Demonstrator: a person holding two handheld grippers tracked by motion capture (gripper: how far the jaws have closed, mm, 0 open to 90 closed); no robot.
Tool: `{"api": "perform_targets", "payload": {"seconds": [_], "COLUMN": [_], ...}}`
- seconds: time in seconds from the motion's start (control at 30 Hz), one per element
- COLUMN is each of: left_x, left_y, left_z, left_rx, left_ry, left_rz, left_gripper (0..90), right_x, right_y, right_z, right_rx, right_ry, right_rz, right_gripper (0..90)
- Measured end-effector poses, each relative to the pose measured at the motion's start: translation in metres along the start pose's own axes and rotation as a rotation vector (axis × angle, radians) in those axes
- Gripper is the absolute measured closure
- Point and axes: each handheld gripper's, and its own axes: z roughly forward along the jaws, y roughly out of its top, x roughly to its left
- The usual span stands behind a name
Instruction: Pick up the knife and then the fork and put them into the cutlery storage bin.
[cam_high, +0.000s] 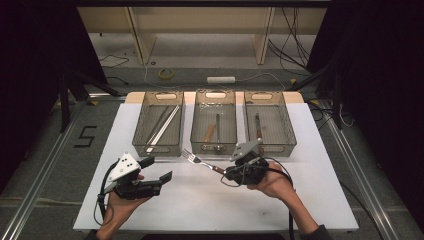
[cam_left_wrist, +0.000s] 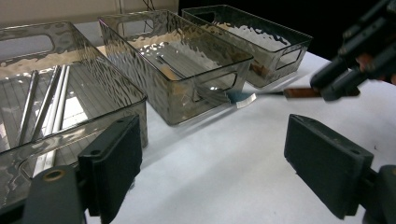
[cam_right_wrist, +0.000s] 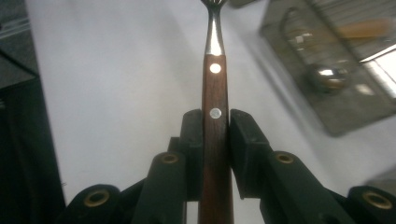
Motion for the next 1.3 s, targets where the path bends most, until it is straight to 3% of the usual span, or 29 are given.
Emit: {"api": "perform_targets", "payload": {"seconds": [0.27,0.9,1.3], "left_x": [0.001,0.000,0.000], "left_y": [0.000,0.000,0.000], "left_z": [-0.001,-0.001,-0.001], "left_rx": [-0.003,-0.004,-0.004], "left_ry": [0.002,0.000,-0.002], "left_rz": [-0.009,-0.006,-0.008], "left_gripper": [18.6,18.6,18.6], "right_x": [-0.037,-0.082,-0.127], "right_y": [0.003,0.009,0.002], "right_z": [-0.017,-0.029,-0.041], "right_rx": [-0.072,-0.088,-0.088], "right_ry": [-0.077,-0.187,-0.301], "right_rz": [0.087,0.173,0.312], "right_gripper": [76.7,76.8,76.7]}}
